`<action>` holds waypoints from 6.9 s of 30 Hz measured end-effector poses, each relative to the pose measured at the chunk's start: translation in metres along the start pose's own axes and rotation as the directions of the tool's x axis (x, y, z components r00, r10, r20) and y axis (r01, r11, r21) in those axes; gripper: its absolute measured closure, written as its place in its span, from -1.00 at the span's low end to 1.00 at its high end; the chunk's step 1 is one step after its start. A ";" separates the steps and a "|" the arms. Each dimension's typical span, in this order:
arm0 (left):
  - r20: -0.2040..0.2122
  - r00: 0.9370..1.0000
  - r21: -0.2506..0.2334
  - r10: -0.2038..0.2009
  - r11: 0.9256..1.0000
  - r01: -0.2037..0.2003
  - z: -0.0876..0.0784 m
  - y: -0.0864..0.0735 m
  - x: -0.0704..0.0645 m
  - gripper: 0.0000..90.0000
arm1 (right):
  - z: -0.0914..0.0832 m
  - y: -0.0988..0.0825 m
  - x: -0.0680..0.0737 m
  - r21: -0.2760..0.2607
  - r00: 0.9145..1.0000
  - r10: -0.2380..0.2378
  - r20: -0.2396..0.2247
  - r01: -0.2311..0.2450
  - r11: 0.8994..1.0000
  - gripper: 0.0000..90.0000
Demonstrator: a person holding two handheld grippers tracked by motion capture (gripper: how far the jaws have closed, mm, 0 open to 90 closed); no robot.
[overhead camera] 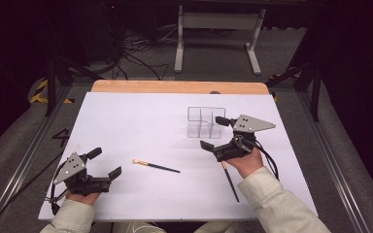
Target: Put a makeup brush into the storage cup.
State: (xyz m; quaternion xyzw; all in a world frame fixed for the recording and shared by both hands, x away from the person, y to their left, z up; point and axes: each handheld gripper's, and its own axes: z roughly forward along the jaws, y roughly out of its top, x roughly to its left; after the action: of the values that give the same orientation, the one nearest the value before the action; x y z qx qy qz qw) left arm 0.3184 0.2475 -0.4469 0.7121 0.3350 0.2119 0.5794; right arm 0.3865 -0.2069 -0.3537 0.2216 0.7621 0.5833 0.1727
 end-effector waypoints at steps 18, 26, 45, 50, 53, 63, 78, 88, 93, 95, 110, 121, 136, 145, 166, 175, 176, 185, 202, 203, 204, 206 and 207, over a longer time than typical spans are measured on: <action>0.004 1.000 0.002 0.003 1.000 -0.003 0.000 0.000 0.000 -1.00 | 0.052 0.027 0.023 0.080 0.995 -0.048 -0.086 0.055 0.995 -0.93; -0.002 1.000 0.006 0.006 1.000 -0.006 -0.003 -0.002 0.000 -1.00 | 0.075 0.034 0.034 0.175 0.990 -0.079 -0.114 0.098 0.980 -0.90; 0.002 1.000 0.003 -0.008 1.000 0.008 -0.002 -0.002 0.002 -0.99 | 0.126 0.030 0.045 0.497 0.983 -0.072 -0.170 0.149 0.855 -0.49; 0.003 1.000 0.002 -0.008 1.000 0.008 -0.002 -0.002 0.002 -0.99 | 0.134 0.027 0.048 0.544 0.981 -0.079 -0.176 0.163 0.823 -0.47; 0.006 1.000 0.009 -0.008 1.000 0.008 -0.001 -0.002 0.002 -0.99 | 0.142 0.026 0.050 0.582 0.981 -0.069 -0.181 0.164 0.796 -0.47; 0.010 1.000 0.013 -0.016 1.000 0.016 0.000 -0.002 0.004 -0.99 | 0.154 0.024 0.057 0.604 0.975 -0.093 -0.201 0.198 0.772 -0.48; 0.008 1.000 0.017 -0.016 1.000 0.016 0.001 -0.002 0.004 -0.99 | 0.170 0.012 0.064 0.681 0.972 -0.086 -0.221 0.217 0.699 -0.31; 0.006 1.000 0.021 -0.016 1.000 0.015 0.001 -0.002 0.004 -0.99 | 0.182 0.001 0.068 0.745 0.970 -0.067 -0.232 0.222 0.629 -0.16; 0.006 1.000 0.021 -0.014 1.000 0.014 0.001 -0.002 0.004 -0.98 | 0.186 -0.003 0.070 0.767 0.969 -0.073 -0.237 0.233 0.599 -0.13; 0.004 1.000 0.018 -0.019 1.000 0.019 0.000 -0.002 0.004 -0.98 | 0.187 -0.005 0.070 0.774 0.969 -0.074 -0.238 0.235 0.588 -0.11; 0.003 1.000 0.018 -0.022 1.000 0.022 0.000 -0.002 0.005 -0.98 | 0.192 -0.014 0.073 0.807 0.966 -0.081 -0.244 0.249 0.535 0.16; 0.006 1.000 0.022 -0.025 0.999 0.025 0.001 -0.002 0.005 -0.98 | 0.194 -0.018 0.077 0.816 0.960 -0.117 -0.253 0.277 0.507 0.35; 0.010 1.000 0.022 -0.026 0.999 0.026 0.001 -0.002 0.005 -0.97 | 0.198 -0.021 0.083 0.832 0.955 -0.123 -0.270 0.295 0.471 0.65; 0.011 1.000 0.017 -0.026 1.000 0.025 0.000 -0.002 0.005 -0.97 | 0.199 -0.020 0.084 0.837 0.957 -0.097 -0.275 0.288 0.465 0.77; 0.011 1.000 0.019 -0.027 0.999 0.027 0.000 -0.002 0.006 -0.97 | 0.192 -0.008 0.078 0.833 0.966 -0.064 -0.249 0.247 0.495 0.86; 0.007 1.000 0.019 -0.030 0.999 0.029 0.001 -0.002 0.005 -0.97 | 0.178 0.007 0.074 0.814 0.969 -0.060 -0.238 0.233 0.532 0.87; 0.008 1.000 0.021 -0.029 0.999 0.029 0.001 -0.002 0.005 -0.97 | 0.177 0.009 0.073 0.812 0.970 -0.060 -0.236 0.230 0.537 0.87; 0.008 0.999 0.019 -0.031 0.999 0.031 0.001 -0.002 0.005 -0.97 | 0.162 0.024 0.069 0.778 0.973 -0.057 -0.223 0.212 0.591 0.87; 0.010 1.000 0.020 -0.024 1.000 0.023 0.002 -0.002 0.006 -0.97 | 0.126 0.056 0.067 0.629 0.978 -0.090 -0.187 0.189 0.754 0.87; 0.009 1.000 0.020 -0.026 0.999 0.026 0.002 -0.002 0.006 -0.97 | 0.123 0.057 0.066 0.621 0.978 -0.088 -0.187 0.187 0.761 0.87; 0.009 1.000 0.020 -0.025 1.000 0.024 0.003 -0.002 0.006 -0.97 | 0.122 0.058 0.066 0.612 0.979 -0.086 -0.183 0.182 0.769 0.87; 0.008 1.000 0.018 -0.024 1.000 0.024 0.003 -0.002 0.006 -0.97 | 0.118 0.060 0.064 0.595 0.979 -0.089 -0.182 0.181 0.783 0.87; 0.009 1.000 0.020 -0.023 1.000 0.023 0.003 -0.002 0.006 -0.97 | 0.116 0.061 0.063 0.587 0.980 -0.087 -0.179 0.178 0.790 0.87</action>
State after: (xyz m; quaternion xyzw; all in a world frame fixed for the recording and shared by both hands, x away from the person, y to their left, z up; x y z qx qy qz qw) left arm 0.3238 0.2502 -0.4496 0.7149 0.3428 0.1985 0.5763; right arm 0.4019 -0.0655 -0.3252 0.1685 0.9314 0.3127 0.0791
